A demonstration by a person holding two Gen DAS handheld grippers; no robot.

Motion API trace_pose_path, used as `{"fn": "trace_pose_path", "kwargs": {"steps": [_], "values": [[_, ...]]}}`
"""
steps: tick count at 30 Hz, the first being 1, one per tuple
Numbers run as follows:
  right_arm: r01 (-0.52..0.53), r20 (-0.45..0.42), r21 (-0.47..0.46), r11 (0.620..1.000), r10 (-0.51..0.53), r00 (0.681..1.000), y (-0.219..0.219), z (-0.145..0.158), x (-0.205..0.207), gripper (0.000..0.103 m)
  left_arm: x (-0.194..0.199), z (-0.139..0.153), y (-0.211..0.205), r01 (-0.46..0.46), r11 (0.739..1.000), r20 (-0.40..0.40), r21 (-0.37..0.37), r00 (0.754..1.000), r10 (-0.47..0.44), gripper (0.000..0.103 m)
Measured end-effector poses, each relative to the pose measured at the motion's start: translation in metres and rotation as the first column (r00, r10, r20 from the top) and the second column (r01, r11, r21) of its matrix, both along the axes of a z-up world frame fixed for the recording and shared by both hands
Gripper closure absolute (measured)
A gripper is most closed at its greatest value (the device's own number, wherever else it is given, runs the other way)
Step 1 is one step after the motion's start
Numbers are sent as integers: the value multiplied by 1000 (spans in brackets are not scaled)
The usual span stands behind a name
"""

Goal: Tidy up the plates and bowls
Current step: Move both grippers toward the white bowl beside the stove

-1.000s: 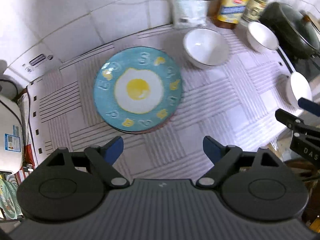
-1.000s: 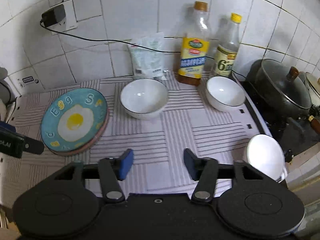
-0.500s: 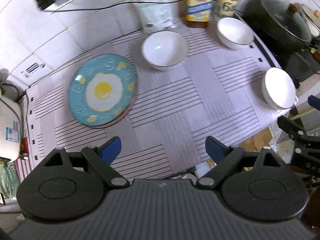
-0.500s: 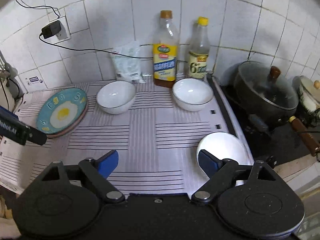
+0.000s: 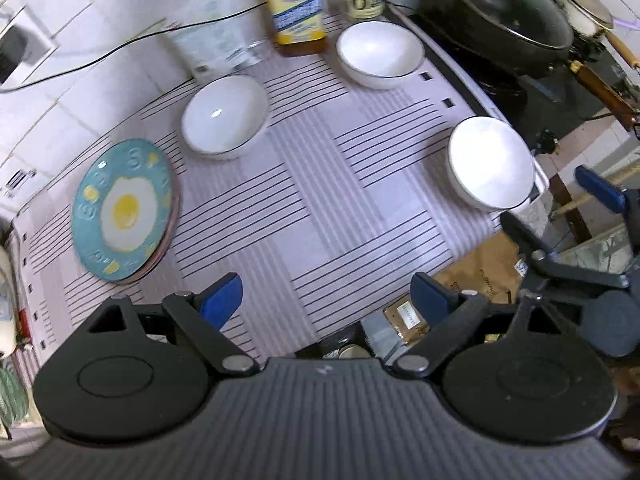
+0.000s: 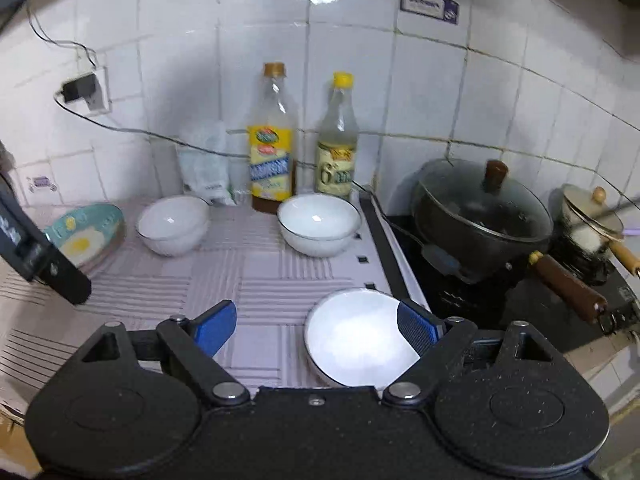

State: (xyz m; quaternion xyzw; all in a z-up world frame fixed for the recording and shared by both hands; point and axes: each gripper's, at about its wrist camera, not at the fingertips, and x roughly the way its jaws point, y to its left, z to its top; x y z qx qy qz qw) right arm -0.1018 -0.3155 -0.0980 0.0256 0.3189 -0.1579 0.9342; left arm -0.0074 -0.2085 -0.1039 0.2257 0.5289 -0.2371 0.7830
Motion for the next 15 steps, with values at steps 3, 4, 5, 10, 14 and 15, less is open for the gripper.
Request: {"fn": "trace_pose_path", "kwargs": {"steps": [3,4,5,10,14,15], "values": [[23,-9,13,1000,-23,1000,-9,-14,-1,12,2,-8,-15,17,1000,12,-26,1000,-17,12],[34,-18,18,999,-34,999,-12,-20,0,10,3,-12,-21,20,999,13,-30,1000,-19,12],[42,-25,17,999,-42,999,-13,-26,0,8,5,-15,-25,23,999,11,-33,1000,-23,12],[110,-55,41,993,-107,993,-23,-56,4,8,10,-35,-53,57,997,-9,-51,998,-58,12],[150,-76,84,985,-144,987,-30,-78,5,8,17,-51,-72,80,995,-30,-67,996,-82,12],[152,-78,83,985,-146,986,-30,-83,6,8,19,-56,-78,86,994,-38,-68,995,-89,12]]}}
